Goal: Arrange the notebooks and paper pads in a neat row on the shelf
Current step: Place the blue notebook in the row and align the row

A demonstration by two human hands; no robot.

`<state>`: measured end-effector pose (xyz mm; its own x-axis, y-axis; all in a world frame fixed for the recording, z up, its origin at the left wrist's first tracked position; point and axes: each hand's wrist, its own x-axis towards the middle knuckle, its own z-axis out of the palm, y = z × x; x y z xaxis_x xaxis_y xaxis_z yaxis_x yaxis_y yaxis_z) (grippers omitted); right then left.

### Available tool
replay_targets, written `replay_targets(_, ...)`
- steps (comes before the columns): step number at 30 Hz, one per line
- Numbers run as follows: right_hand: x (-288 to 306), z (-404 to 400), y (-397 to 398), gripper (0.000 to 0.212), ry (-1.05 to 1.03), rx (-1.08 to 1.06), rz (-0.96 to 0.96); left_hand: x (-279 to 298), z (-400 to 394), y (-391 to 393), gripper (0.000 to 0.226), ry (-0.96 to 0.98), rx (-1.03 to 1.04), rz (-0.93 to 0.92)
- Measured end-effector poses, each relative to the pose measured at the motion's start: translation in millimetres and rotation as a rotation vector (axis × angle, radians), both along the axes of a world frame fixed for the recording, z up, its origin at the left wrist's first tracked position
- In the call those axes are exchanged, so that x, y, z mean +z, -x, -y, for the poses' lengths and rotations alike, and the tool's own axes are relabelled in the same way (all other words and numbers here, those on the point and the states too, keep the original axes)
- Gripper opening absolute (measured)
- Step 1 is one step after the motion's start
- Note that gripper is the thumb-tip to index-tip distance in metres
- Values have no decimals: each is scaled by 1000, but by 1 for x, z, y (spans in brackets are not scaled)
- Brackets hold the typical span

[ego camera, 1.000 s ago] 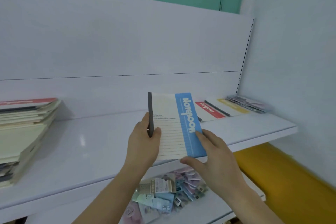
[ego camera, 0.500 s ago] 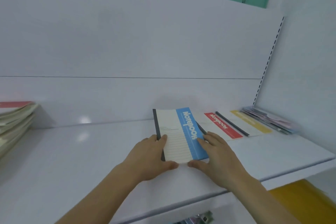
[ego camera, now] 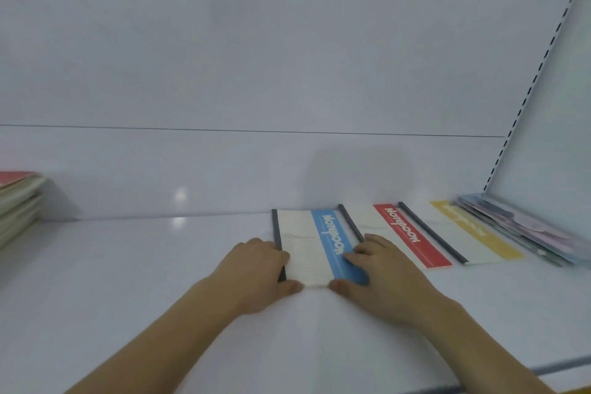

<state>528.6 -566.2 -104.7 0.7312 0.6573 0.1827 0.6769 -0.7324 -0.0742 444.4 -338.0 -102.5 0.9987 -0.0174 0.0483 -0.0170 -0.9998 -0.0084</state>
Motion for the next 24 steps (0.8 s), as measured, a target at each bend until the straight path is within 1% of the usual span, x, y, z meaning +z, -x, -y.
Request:
replay_targets(2, 0, 5, -9, 75, -1, 33, -1, 1, 5, -2, 44, 45, 25, -1)
replay_targets(6, 0, 15, -22, 69, -11, 110, 26, -1, 15, -3, 45, 99, 74, 9)
replay_targets(11, -9, 18, -36, 73, -45, 183, 50, 0, 21, -1, 45, 121, 116, -36)
replay_targets(14, -10, 18, -40, 73, -63, 199, 34, 1, 25, -1, 49, 131, 154, -28)
replay_targets(17, -9, 18, -39, 66, -83, 199, 37, 0, 26, 0, 52, 147, 177, -13)
replay_targets(21, -8, 16, -37, 56, -124, 183, -5, 1, 25, 3, 52, 181, 179, -3)
replay_targets(24, -9, 16, -36, 55, -140, 192, -22, 2, 24, 3, 53, 219, 178, -5)
